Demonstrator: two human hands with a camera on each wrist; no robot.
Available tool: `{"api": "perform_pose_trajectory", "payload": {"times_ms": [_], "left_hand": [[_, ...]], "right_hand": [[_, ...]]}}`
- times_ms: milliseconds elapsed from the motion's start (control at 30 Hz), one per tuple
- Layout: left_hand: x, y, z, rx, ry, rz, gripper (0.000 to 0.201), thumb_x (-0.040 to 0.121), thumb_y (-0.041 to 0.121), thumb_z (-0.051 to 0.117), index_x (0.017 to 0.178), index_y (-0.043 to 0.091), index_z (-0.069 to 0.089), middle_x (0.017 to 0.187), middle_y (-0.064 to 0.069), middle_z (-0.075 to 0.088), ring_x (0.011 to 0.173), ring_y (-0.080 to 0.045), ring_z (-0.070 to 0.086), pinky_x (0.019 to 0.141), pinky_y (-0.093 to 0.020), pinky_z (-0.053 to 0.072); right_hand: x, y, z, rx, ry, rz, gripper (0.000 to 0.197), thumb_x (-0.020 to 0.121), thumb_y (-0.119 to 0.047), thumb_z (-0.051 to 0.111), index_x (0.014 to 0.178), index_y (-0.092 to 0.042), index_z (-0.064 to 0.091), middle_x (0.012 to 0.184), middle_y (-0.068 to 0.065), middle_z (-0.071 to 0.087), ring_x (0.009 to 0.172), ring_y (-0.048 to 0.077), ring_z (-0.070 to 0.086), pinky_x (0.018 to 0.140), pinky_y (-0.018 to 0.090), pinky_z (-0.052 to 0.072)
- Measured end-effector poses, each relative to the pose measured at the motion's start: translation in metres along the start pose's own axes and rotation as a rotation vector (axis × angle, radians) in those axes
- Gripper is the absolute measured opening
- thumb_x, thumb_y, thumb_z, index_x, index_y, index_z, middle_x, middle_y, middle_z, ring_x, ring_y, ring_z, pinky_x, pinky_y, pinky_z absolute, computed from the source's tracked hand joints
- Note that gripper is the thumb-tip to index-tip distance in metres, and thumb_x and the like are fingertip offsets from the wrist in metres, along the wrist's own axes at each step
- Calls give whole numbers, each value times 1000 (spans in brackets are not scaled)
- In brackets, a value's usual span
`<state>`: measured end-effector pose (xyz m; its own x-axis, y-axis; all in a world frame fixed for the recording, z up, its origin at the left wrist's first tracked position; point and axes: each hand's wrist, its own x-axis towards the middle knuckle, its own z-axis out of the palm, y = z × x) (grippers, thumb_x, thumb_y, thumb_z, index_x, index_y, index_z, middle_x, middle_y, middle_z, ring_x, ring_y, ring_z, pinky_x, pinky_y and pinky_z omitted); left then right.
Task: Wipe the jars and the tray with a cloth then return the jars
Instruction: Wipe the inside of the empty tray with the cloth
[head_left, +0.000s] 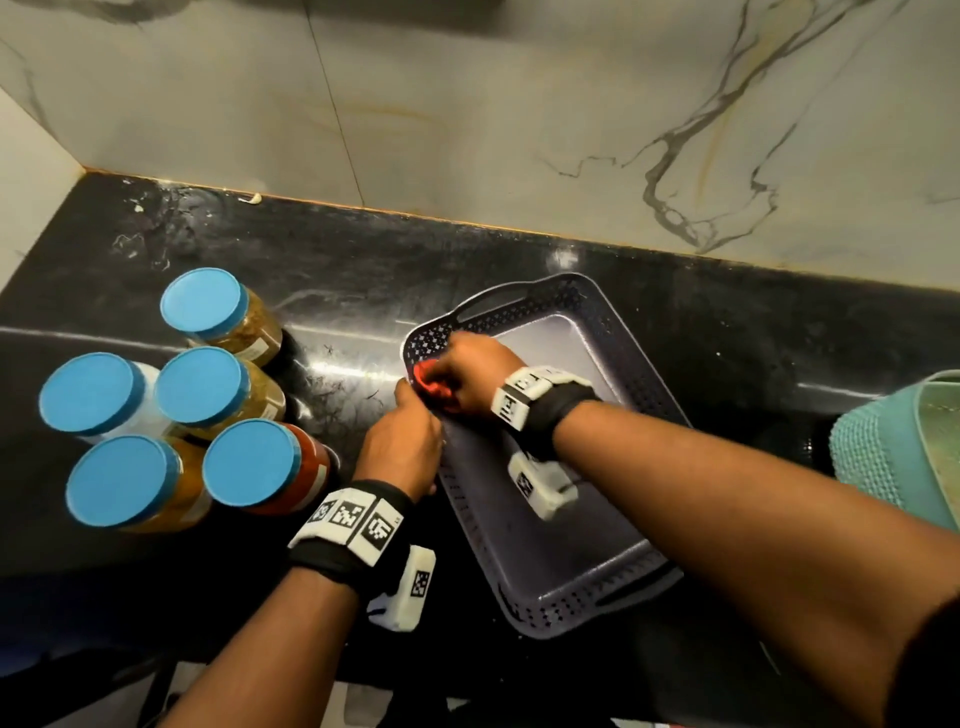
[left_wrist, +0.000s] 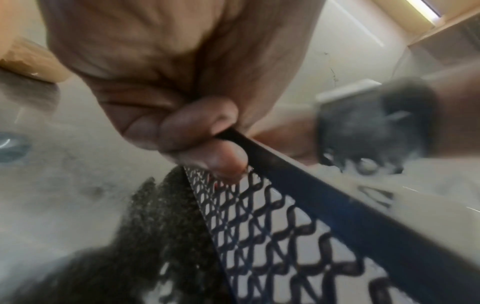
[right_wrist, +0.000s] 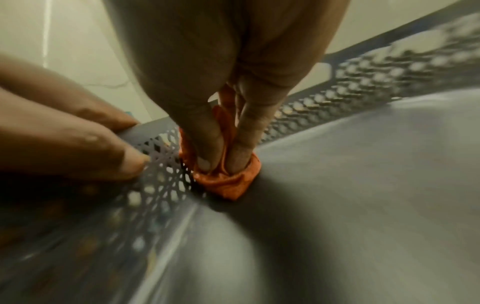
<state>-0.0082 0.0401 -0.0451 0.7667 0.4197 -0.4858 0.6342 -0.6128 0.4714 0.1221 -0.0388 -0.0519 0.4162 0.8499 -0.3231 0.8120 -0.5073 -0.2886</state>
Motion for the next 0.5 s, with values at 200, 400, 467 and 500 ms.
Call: {"api": "perform_pose_trajectory", "payload": {"times_ms": [200,400,467,500], "left_hand": [[0,0,6,12,69,39,44,101,14,39,141,0,28,111,-29,67,103,-48,64,84,-49,48],[0,0,10,54,72,39,45,99,13,40,141,-1,28,113,-28,67,102,-47,65,85,-50,49],[0,-2,9,65,64,44,40,100,15,39,136,0,31,108,-25,68,98,-45,66,84,-50,52],[1,-3,8,67,66,42,38,100,15,39,135,1,32,106,-24,68,97,-44,66,85,-51,53]], "right_hand": [[-17,-16,-5,-21,-155,-84,16,85,-20,68,97,-13,74,98,14,70,91,34,65,66,27,34],[-120,-30,24,-129,-622,-278,22,92,-24,63,91,-3,69,93,16,66,83,36,66,66,28,42],[-124,-22,18,-174,-738,-276,16,85,-21,68,81,-5,69,78,10,60,73,33,63,59,27,42],[-118,-14,14,-121,-682,-209,14,84,-20,68,82,-6,71,73,5,56,68,28,59,57,25,45]]}}
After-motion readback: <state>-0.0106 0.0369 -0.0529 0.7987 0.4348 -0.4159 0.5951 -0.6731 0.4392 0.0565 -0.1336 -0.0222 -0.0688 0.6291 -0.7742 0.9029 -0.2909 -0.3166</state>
